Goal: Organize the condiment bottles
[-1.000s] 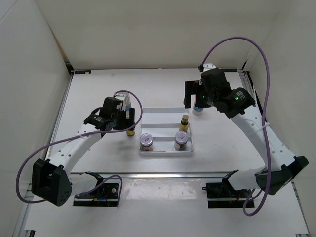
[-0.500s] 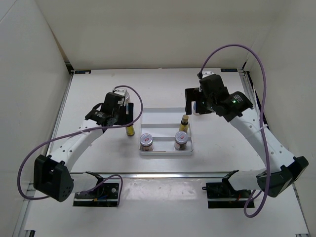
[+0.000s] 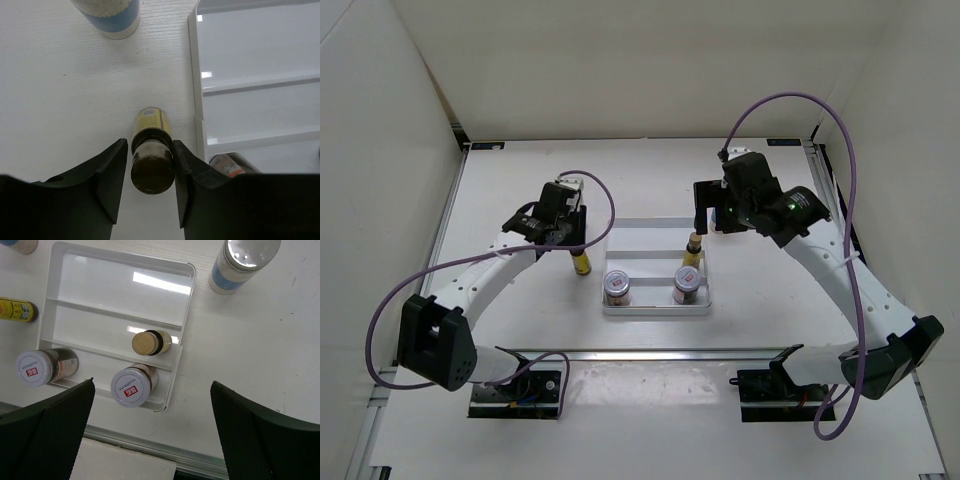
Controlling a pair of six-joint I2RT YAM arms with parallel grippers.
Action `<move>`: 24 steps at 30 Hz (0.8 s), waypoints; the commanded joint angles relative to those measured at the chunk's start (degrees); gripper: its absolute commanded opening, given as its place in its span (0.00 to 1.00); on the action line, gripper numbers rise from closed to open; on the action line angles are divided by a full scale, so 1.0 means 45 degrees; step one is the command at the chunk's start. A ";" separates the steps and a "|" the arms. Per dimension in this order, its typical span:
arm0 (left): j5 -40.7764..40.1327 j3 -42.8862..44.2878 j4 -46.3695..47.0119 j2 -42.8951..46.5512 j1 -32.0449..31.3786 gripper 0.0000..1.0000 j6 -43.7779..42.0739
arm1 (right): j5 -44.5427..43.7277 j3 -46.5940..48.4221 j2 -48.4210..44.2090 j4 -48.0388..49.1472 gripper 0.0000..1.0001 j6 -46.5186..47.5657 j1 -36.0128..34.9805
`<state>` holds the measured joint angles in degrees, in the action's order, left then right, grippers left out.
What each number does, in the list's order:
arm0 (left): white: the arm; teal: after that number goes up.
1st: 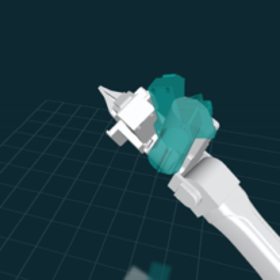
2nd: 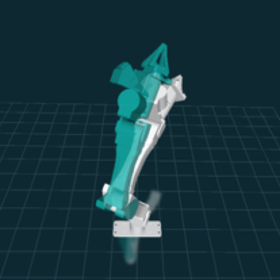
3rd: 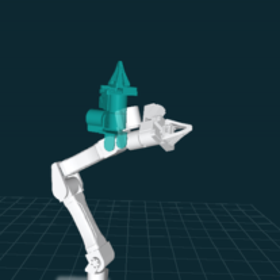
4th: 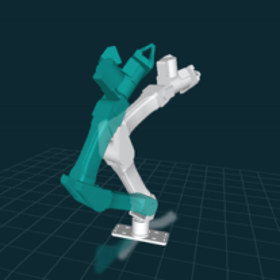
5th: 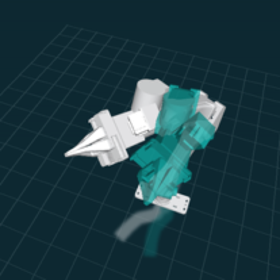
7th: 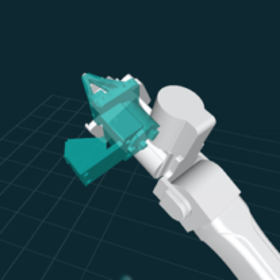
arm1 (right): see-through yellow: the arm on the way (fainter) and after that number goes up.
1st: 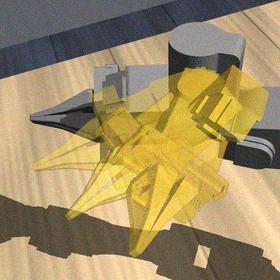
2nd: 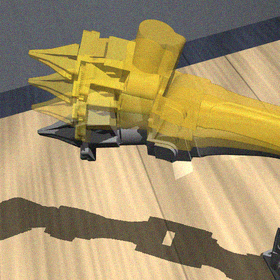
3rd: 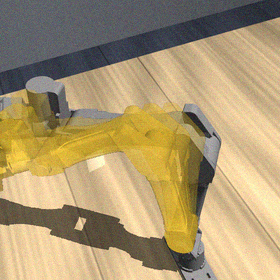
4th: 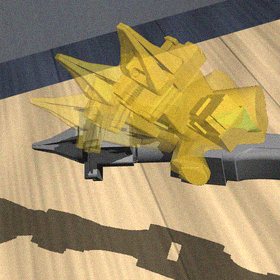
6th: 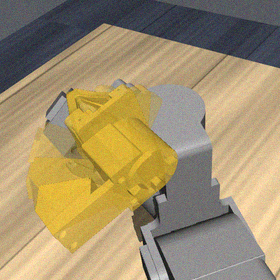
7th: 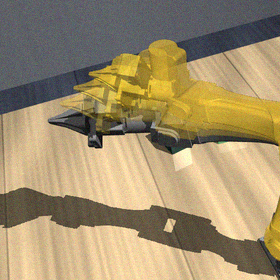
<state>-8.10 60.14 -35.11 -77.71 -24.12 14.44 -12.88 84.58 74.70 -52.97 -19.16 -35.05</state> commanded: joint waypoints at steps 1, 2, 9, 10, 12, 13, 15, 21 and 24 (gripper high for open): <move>0.0119 0.0620 0.0049 0.0160 -0.0031 0.50 -0.0083 | 0.0070 0.0034 -0.0232 0.0267 1.00 0.0097 -0.0044; 0.0120 0.0755 0.0049 0.0160 -0.0031 0.48 -0.0083 | 0.0186 0.0034 -0.0232 0.0267 1.00 0.0097 -0.0044; 0.0237 0.1925 -0.0595 0.0451 -0.0265 0.18 -0.0200 | 0.0187 0.0034 -0.0232 0.0150 1.00 0.0097 -0.0044; 0.0237 0.2083 -0.0789 0.0453 -0.0381 0.15 -0.0200 | 0.0187 -0.0082 -0.0232 0.0150 1.00 0.0097 -0.0044; 0.0237 0.2551 -0.0928 0.0744 -0.0556 0.13 -0.0200 | 0.0187 -0.0084 -0.0232 0.0150 1.00 0.0097 -0.0044; 0.0237 0.2728 -0.0928 0.0746 -0.0713 0.11 -0.0200 | 0.0303 -0.0084 -0.0367 0.0150 0.98 0.0097 -0.0044; 0.0606 0.3040 -0.1045 0.0883 -0.0871 0.11 -0.0200 | 0.0305 -0.0220 -0.0369 0.0150 0.98 -0.0019 -0.0044; 0.1485 0.3726 -0.1045 0.0319 -0.1144 0.11 -0.0200 | 0.0305 -0.0474 -0.0623 0.0150 0.98 -0.0020 -0.0044; 0.1487 0.3862 -0.1045 -0.0229 -0.1437 0.11 -0.0200 | 0.0189 -0.0591 -0.0739 0.0034 0.98 -0.0137 -0.0044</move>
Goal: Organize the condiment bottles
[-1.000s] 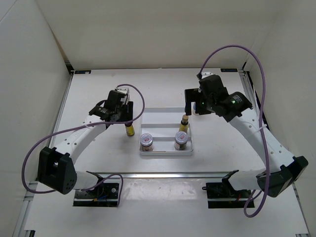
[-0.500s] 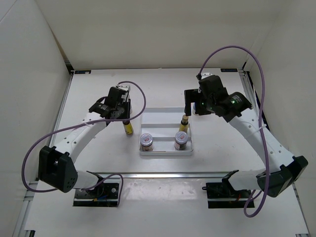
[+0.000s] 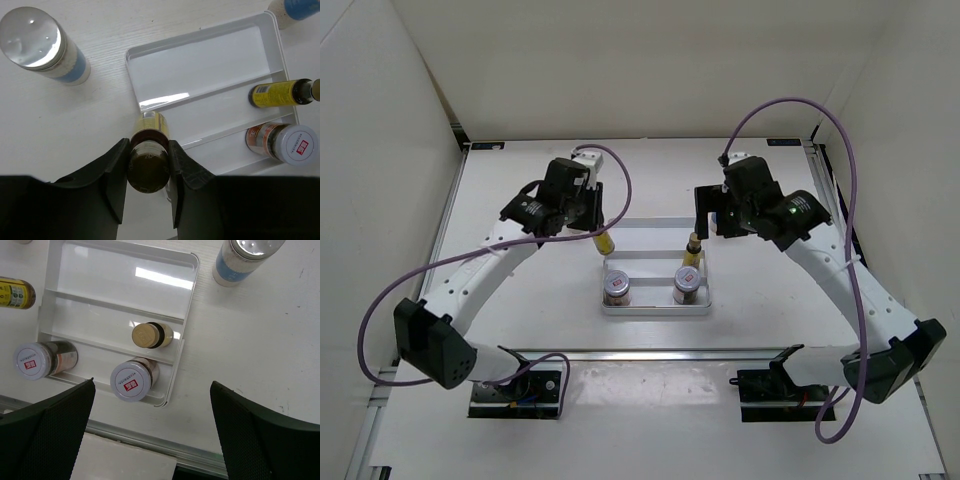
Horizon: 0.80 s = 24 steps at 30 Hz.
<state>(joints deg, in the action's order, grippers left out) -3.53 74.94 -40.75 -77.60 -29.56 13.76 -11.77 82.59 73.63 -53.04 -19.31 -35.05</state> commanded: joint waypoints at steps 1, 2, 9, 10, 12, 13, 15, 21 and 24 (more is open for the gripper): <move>0.0472 0.0690 0.0344 -0.0622 -0.0402 0.11 -0.0166 | -0.0060 -0.0149 -0.0502 0.0047 0.98 -0.0103 -0.0044; 0.0472 0.0691 0.0345 -0.0800 -0.0558 0.11 -0.0167 | -0.0060 -0.0149 -0.0502 0.0047 0.98 -0.0103 -0.0044; 0.0589 0.0828 0.0638 -0.1817 -0.0812 0.11 -0.0284 | -0.0295 -0.0286 -0.0756 -0.0070 0.98 -0.0103 -0.0044; 0.0589 0.0828 0.0754 -0.1972 -0.0814 0.11 -0.0284 | -0.0295 -0.0286 -0.0756 -0.0070 0.98 -0.0103 -0.0044; 0.0589 0.0965 0.0755 -0.2169 -0.0814 0.11 -0.0284 | -0.0412 -0.0286 -0.0873 -0.0187 0.98 -0.0103 -0.0044; 0.0705 0.0965 0.0755 -0.2362 -0.0814 0.11 -0.0284 | -0.0412 -0.0286 -0.0873 -0.0187 0.98 -0.0103 -0.0044; 0.0822 0.1082 0.0755 -0.2540 -0.0814 0.15 -0.0400 | -0.0412 -0.0402 -0.0873 -0.0187 0.98 -0.0103 -0.0044; 0.1253 0.1199 0.0755 -0.2950 -0.0814 0.41 -0.0401 | -0.0529 -0.0520 -0.0873 -0.0187 1.00 -0.0103 -0.0044; 0.1253 0.1199 0.0755 -0.3066 -0.0814 0.62 -0.0518 | -0.0646 -0.0521 -0.0873 -0.0187 1.00 -0.0103 -0.0044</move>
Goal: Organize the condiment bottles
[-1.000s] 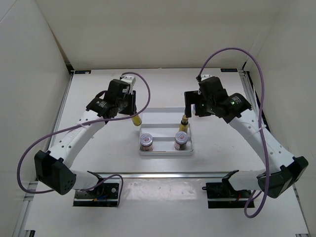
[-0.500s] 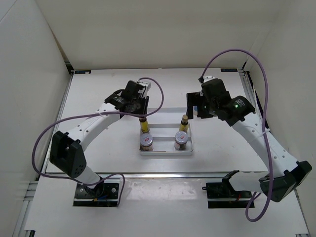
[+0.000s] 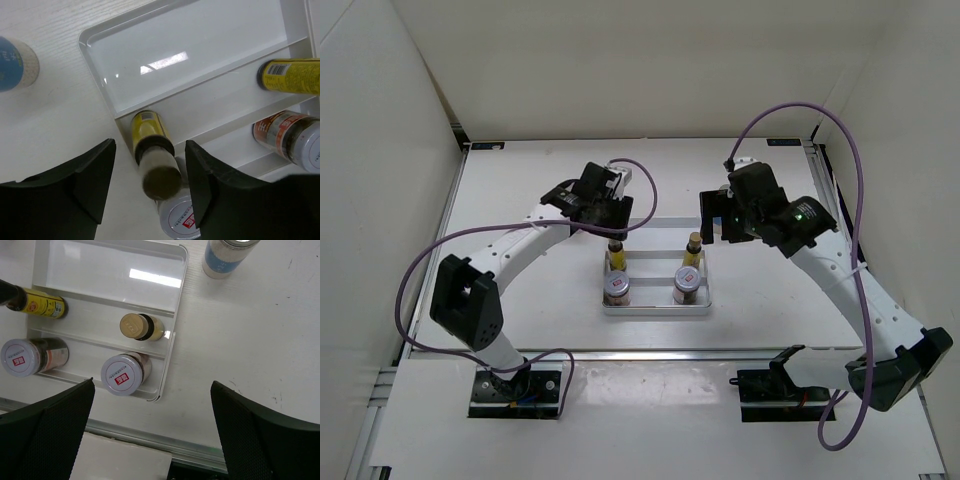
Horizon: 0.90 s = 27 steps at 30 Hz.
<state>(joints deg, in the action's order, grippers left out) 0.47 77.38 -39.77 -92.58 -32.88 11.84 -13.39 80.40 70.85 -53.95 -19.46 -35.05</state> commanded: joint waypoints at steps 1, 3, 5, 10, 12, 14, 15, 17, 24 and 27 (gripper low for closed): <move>0.0364 0.0655 0.0537 0.0260 -0.0075 0.71 -0.0091 | -0.0287 -0.0035 -0.0256 -0.0099 1.00 -0.0069 -0.0044; 0.0229 0.0655 0.0537 0.0376 -0.0075 0.92 -0.0091 | -0.0559 -0.0035 -0.0256 -0.0235 1.00 -0.0185 -0.0044; 0.0228 0.0790 0.0537 0.0494 -0.0075 1.00 -0.0207 | -0.0775 -0.0035 -0.0393 -0.0354 1.00 -0.0186 -0.0044; -0.0552 0.2137 -0.0282 0.1079 -0.0075 1.00 -0.0462 | -0.1322 0.0082 -0.0277 -0.0354 1.00 -0.0186 -0.0044; -0.1193 0.2802 -0.0401 0.1449 -0.0075 1.00 -0.0578 | -0.1478 0.0588 0.0094 -0.0354 1.00 -0.0011 0.0074; -0.1820 0.2919 -0.0537 0.2229 -0.0075 1.00 -0.0695 | -0.1227 0.1037 0.0913 -0.0471 1.00 0.0301 0.0599; -0.2500 0.2805 -0.0538 0.2522 -0.0075 1.00 -0.0697 | -0.1031 0.1600 0.1515 -0.0587 1.00 0.0418 0.0968; -0.3710 0.2202 -0.0538 0.3362 0.0176 1.00 -0.0832 | -0.0757 0.2150 0.2124 -0.0588 1.00 0.0789 0.1283; -0.4419 -0.1211 0.0495 0.5316 0.2111 1.00 -0.0833 | 0.0044 0.4046 0.4839 -0.0315 1.00 0.1435 0.2923; -0.4383 -0.2795 0.1628 0.6254 0.2112 1.00 -0.0833 | 0.0571 0.4710 0.5777 -0.0082 1.00 0.1571 0.3471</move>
<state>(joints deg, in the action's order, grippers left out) -17.91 70.24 -35.90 -66.43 -23.11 8.69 -13.67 97.60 95.04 -55.96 -14.20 -21.34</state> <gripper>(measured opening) 0.998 0.998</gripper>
